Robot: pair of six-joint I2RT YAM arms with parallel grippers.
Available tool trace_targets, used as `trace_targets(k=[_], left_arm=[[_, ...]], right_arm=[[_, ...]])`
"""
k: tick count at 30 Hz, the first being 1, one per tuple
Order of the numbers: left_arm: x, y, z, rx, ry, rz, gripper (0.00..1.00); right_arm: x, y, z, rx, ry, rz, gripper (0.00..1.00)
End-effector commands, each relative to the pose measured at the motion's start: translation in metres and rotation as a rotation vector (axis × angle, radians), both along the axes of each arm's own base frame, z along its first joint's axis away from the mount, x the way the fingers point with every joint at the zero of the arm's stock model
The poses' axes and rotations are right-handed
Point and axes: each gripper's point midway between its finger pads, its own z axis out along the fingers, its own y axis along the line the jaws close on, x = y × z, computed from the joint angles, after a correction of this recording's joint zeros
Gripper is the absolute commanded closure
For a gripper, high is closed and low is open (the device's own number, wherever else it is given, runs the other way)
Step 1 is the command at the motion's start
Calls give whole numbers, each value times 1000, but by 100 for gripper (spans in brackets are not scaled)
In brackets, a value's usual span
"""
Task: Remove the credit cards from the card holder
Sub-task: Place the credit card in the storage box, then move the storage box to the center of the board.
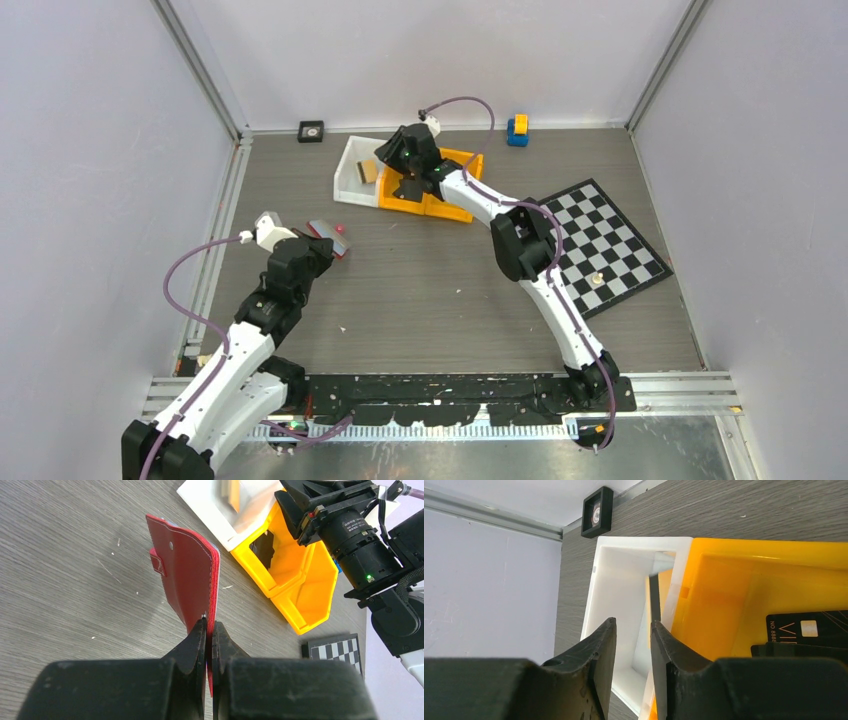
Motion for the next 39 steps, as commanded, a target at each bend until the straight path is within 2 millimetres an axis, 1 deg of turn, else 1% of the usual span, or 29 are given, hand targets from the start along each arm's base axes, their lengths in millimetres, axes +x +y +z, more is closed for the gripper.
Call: trace_targets(k=[1, 3, 5, 8, 12, 13, 14, 15, 18, 21, 25, 27, 28, 30, 32, 34, 36, 39], left_arm=[[6, 2, 17, -10, -57, 13, 100], [7, 1, 18, -11, -61, 8, 100], [7, -1, 18, -12, -62, 1, 100], [8, -2, 17, -10, -61, -6, 100], [8, -3, 19, -12, -67, -12, 100], [8, -3, 18, -13, -68, -13, 100], [8, -3, 19, -13, -71, -14, 100], [8, -4, 19, -14, -72, -15, 100], [8, -4, 19, -14, -74, -18, 100], [8, -4, 20, -12, -78, -20, 100], [8, -4, 20, -11, -81, -20, 100], [8, -5, 19, -11, -78, -24, 100], [9, -5, 19, -12, -79, -25, 100], [9, -7, 20, -16, -79, -33, 100], [9, -8, 20, -20, -80, -39, 100], [9, -9, 21, -21, -80, -43, 100], [9, -9, 21, -18, -82, -44, 100], [9, -8, 20, -13, -77, -42, 100]], right_arm=[[-4, -8, 52, -23, -76, -24, 63], [-10, -17, 55, -78, -75, -25, 61], [-17, -31, 55, -149, -68, -38, 56], [-28, -54, 50, -247, -54, -75, 46], [-40, -83, 38, -366, -18, -122, 37], [-44, -89, 41, -386, -23, -130, 33], [-47, -95, 35, -416, -18, -132, 30], [-49, -101, 35, -445, -17, -138, 29], [-53, -118, 25, -534, 7, -162, 25], [-55, -125, 13, -581, 42, -172, 24], [-55, -128, -4, -617, 90, -178, 21], [-55, -135, -6, -653, 104, -207, 21], [-55, -137, -7, -661, 96, -214, 21], [-57, -143, 0, -664, 74, -222, 21], [-61, -144, 5, -676, 68, -201, 21], [-69, -142, 16, -679, 56, -177, 21], [-74, -147, 29, -694, 34, -194, 20], [-76, -158, 39, -713, 17, -232, 20]])
